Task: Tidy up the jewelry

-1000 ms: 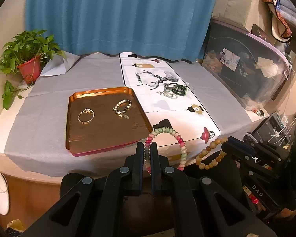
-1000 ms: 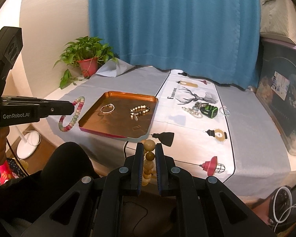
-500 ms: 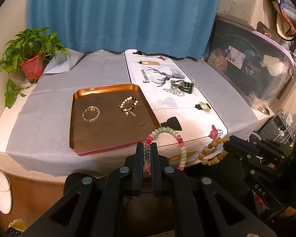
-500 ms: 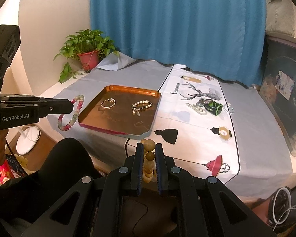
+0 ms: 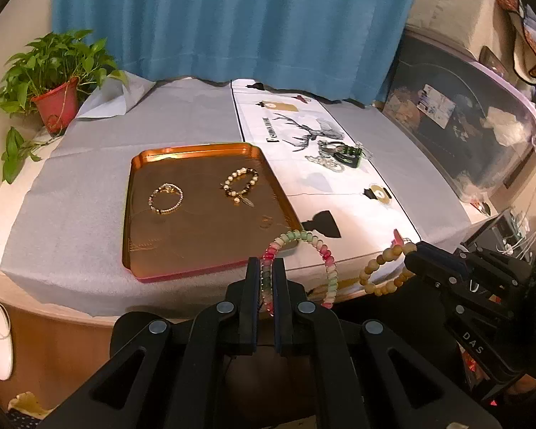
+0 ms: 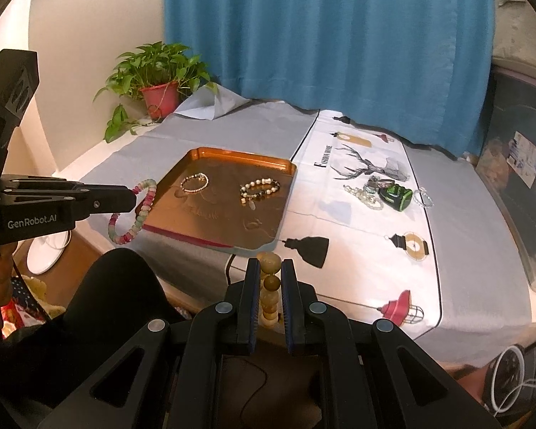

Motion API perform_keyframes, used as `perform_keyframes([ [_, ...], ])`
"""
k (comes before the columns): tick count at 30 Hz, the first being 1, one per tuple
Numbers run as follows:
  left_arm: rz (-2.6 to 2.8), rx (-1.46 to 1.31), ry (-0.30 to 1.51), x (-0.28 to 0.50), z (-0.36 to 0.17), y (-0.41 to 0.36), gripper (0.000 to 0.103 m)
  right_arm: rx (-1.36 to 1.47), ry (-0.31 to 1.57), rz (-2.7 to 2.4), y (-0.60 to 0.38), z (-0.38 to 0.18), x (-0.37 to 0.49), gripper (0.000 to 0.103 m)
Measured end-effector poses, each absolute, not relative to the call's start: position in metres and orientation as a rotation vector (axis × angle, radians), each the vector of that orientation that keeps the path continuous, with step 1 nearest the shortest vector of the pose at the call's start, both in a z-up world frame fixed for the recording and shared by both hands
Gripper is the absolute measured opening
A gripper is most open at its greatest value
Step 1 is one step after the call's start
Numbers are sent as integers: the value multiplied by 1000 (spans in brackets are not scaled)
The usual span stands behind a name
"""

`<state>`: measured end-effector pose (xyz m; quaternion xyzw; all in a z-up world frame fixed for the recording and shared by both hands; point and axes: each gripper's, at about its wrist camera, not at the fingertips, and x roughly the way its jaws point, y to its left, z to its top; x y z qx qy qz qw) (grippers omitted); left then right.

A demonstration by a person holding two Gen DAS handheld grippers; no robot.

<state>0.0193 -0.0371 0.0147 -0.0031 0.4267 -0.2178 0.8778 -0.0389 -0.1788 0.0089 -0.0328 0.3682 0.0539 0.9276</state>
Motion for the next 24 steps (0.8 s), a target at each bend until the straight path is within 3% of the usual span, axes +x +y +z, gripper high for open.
perform_keyframes([
  [13,-393,-47,863,84,15,-8,4,-62,749,157,-160,7,29,12],
  [24,-332,-34,917,147,-18,-1,4,-42,782,217,-144,-22,109,12],
])
